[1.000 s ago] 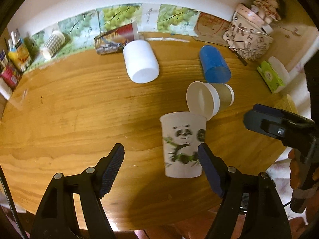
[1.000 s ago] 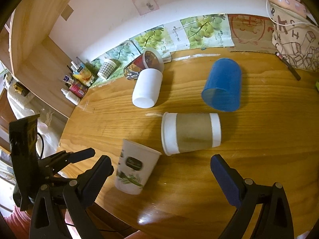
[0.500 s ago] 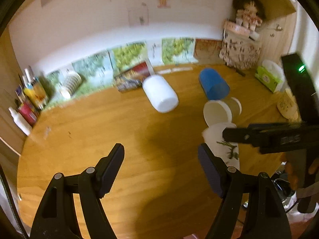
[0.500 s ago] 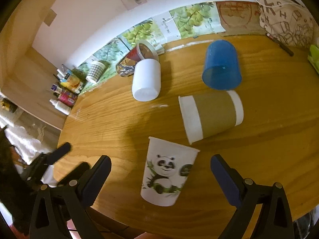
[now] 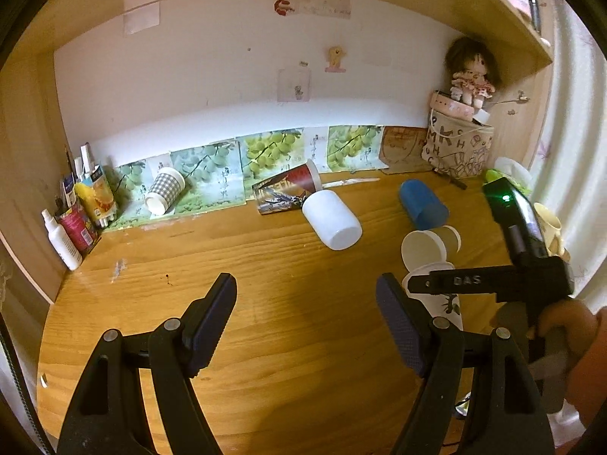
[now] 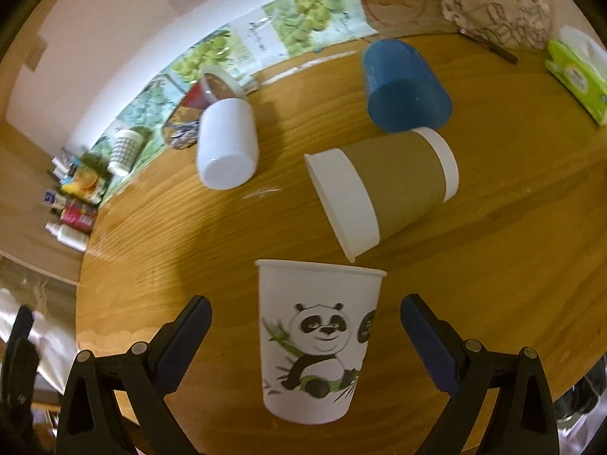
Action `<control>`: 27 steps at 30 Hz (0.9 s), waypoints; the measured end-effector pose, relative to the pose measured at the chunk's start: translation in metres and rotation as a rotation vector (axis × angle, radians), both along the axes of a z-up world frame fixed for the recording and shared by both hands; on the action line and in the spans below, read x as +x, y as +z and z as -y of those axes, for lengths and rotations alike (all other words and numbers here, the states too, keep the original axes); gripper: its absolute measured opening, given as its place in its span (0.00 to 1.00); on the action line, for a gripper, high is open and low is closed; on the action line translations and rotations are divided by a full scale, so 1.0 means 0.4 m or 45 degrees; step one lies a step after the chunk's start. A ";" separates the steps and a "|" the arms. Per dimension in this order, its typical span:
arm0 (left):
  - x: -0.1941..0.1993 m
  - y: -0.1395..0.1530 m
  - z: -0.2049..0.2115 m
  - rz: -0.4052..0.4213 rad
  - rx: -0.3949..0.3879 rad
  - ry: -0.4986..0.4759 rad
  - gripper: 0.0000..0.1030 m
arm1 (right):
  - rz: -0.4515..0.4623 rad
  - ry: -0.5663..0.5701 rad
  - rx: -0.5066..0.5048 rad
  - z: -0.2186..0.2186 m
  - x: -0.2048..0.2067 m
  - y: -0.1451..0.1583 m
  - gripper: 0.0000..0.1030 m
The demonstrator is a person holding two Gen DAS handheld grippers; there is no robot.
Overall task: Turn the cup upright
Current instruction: 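Grasp the panda-print cup with the right gripper while the left gripper releases it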
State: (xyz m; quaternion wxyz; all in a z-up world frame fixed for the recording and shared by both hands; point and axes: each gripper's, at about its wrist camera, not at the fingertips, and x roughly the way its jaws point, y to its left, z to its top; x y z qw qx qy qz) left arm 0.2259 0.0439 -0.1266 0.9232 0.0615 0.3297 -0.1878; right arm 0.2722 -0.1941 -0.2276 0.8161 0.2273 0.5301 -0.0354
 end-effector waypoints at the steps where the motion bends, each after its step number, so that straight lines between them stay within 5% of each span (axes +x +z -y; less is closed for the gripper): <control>1: -0.002 0.001 -0.005 0.007 0.005 -0.009 0.77 | -0.007 -0.017 -0.002 0.001 0.002 -0.006 0.97; 19: 0.011 -0.009 -0.089 0.015 0.051 -0.080 0.77 | -0.013 -0.100 -0.057 -0.048 0.026 -0.039 0.97; 27: 0.021 -0.012 -0.101 0.002 0.050 -0.100 0.77 | -0.034 -0.087 -0.077 -0.069 0.042 -0.047 0.77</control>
